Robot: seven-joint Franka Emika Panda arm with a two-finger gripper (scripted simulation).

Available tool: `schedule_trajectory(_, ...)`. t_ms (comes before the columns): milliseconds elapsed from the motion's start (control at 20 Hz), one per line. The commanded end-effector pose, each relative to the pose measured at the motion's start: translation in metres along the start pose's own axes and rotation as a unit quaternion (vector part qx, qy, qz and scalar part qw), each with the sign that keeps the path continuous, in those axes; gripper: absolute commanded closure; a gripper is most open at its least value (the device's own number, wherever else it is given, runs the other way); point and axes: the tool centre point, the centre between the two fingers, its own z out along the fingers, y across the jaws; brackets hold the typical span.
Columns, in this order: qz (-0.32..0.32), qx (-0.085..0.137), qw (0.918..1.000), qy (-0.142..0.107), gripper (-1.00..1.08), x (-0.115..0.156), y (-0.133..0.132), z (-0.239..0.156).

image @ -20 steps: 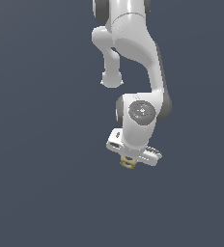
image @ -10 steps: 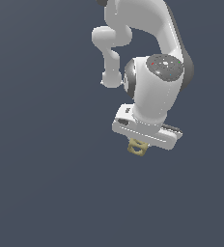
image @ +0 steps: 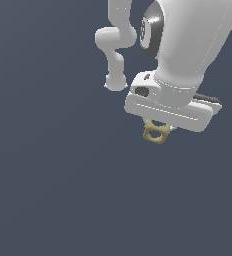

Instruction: Pick up the object and move it to a goal position.

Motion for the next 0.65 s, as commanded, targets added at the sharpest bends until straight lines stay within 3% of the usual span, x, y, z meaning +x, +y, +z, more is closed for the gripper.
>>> schedule_trajectory(0, 0.0, -0.001, 1.0, -0.001, 1.08, -0.003, -0.003, -0.019)
schedule_trajectory(600, 0.0, 0.0, 1.0, -0.001, 1.08, -0.006, -0.01, -0.051)
